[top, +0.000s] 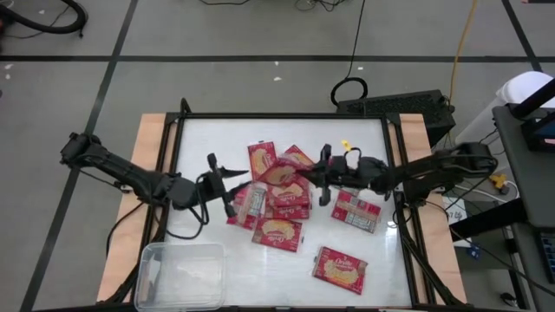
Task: Sort popcorn bags into baskets
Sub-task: Put the popcorn bag into the transparent bin
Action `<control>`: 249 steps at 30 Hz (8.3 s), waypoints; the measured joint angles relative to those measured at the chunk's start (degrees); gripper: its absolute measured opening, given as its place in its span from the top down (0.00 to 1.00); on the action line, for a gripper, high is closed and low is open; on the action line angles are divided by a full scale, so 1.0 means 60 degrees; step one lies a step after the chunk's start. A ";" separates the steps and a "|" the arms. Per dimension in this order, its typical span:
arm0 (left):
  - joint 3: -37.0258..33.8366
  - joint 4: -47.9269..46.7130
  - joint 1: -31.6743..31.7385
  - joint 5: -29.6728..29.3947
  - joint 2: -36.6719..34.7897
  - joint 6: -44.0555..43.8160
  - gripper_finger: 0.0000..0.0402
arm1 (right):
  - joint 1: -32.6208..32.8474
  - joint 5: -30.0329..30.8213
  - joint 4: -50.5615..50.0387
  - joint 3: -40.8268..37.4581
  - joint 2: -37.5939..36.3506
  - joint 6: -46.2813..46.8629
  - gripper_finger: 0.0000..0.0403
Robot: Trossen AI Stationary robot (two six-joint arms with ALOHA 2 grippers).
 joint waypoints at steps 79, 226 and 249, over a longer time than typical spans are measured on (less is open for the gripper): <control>-0.0015 0.0349 0.1301 0.4523 -0.0932 -0.1000 0.92 | 0.0860 0.0431 0.2402 0.1088 0.1687 -0.1238 0.89; -0.0007 -0.3123 0.0511 0.0104 0.0163 -0.1963 0.66 | 0.1883 0.2656 -0.6706 -0.0250 0.2003 -0.0833 0.60; -0.0007 -0.2062 0.1262 0.1320 0.0927 -0.1555 0.66 | 0.1647 0.2706 -0.3381 -0.0398 0.3331 -0.1776 0.97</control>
